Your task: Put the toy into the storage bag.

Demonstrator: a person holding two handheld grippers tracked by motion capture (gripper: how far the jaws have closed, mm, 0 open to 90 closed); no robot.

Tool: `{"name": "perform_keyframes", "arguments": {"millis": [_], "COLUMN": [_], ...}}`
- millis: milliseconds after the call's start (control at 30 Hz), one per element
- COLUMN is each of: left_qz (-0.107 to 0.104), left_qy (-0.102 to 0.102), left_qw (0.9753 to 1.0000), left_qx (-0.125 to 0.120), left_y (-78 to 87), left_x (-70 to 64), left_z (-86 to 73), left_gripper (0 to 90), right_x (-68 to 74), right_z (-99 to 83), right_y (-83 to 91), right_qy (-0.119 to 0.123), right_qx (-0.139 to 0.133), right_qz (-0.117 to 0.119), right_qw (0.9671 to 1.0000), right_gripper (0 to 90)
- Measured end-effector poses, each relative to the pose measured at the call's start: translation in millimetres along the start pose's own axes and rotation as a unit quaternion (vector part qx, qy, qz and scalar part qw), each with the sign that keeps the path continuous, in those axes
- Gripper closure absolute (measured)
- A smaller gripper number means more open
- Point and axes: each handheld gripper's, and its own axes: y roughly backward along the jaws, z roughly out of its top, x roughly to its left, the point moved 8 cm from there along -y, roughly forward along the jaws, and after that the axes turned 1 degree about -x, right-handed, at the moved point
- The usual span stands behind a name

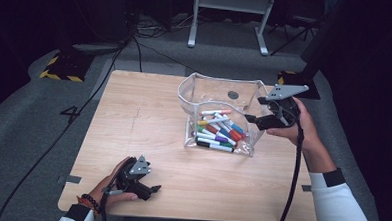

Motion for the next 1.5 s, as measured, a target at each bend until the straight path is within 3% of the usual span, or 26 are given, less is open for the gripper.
{"name": "perform_keyframes", "arguments": {"millis": [533, 867, 1167, 1500], "left_qz": [0.001, 0.001, 0.001, 0.001], "left_qy": [0.001, 0.001, 0.001, 0.001], "left_qw": [1.0000, 1.0000, 1.0000, 1.0000], "left_qx": [0.000, 0.000, 0.000, 0.000], "left_y": [-0.1, -0.1, -0.1, -0.1], "left_x": [-0.1, -0.1, -0.1, -0.1], "left_z": [0.1, 0.1, 0.1, 0.1], "left_gripper": [10.0, 10.0, 9.9, 10.0], "right_x": [14.1, 20.5, 26.4, 32.0], "right_z": [-38.7, -72.7, -102.7, -136.0], "right_y": [21.4, 25.3, 27.1, 14.5], "right_qy": [0.000, -0.017, -0.017, -0.017], "right_qx": [-0.020, -0.028, -0.014, 0.019], "right_qz": [-0.018, -0.021, -0.034, -0.039], "right_qw": [0.9996, 0.9992, 0.9992, 0.9989], "right_gripper": [24.1, 25.4, 24.4, 23.6]}}
